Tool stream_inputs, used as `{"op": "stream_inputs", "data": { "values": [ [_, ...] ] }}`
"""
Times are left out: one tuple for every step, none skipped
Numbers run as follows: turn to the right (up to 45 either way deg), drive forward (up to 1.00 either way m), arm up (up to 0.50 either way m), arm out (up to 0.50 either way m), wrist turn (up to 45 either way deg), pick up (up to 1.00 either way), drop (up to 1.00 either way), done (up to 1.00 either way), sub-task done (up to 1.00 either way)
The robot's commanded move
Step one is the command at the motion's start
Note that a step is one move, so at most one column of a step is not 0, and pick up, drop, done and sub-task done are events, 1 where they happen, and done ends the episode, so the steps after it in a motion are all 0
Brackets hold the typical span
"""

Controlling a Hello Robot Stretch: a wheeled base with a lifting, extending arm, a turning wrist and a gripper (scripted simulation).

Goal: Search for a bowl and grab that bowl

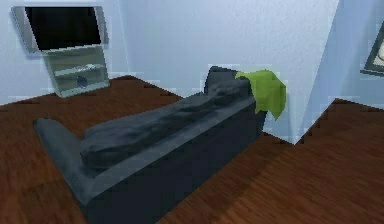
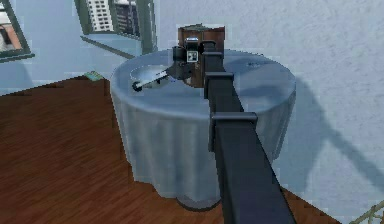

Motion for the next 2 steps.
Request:
{"op": "stream_inputs", "data": {
  "values": [
    [0.0,0.00,0.00,0.00,12.0,0.00,0.00,0.00,0.00],
    [0.0,0.00,0.00,0.00,0.0,1.00,0.00,0.00,0.00]
  ]
}}
